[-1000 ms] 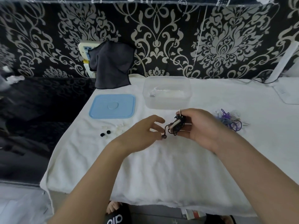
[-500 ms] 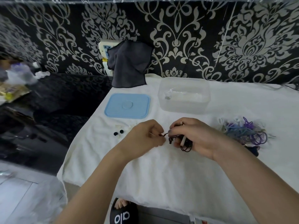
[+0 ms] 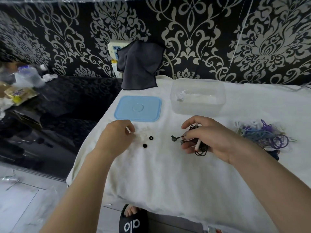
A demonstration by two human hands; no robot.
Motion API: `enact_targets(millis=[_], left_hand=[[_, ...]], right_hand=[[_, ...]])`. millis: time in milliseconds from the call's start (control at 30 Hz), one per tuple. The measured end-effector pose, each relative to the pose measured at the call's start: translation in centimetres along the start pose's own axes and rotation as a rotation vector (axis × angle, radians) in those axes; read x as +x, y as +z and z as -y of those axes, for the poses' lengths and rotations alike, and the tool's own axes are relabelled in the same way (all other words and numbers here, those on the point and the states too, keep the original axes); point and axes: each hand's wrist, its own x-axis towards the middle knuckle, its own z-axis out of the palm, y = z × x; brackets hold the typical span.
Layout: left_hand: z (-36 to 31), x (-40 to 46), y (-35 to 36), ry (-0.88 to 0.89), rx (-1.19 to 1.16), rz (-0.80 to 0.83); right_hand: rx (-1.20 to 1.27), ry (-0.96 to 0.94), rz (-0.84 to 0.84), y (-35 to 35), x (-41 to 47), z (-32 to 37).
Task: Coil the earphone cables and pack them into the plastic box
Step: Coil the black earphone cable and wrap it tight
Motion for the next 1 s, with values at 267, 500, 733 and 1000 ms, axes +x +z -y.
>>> enact_targets(millis=[267,500,733,1000], left_hand=[[1.0,0.6,1.0,0.059,0.048,0.063],[1.5,0.8,0.8,0.046,0.050,0.048],[1.2,0.8,0.7,0.076,0.063,0.024],[-4.4,-1.1,0.4,0.155,-0.413,0.082]], right_hand=[[-0.164,-0.084,-0.016,0.7,0.7,-0.4],[-0.842,-0.195,-0.075,1.8,1.2,-1.8],[-0.984,-0.255,-0.009,2.4,1.4,-1.7],[-0.667,-0.323,-0.043,1.5,0.7,-0.2]])
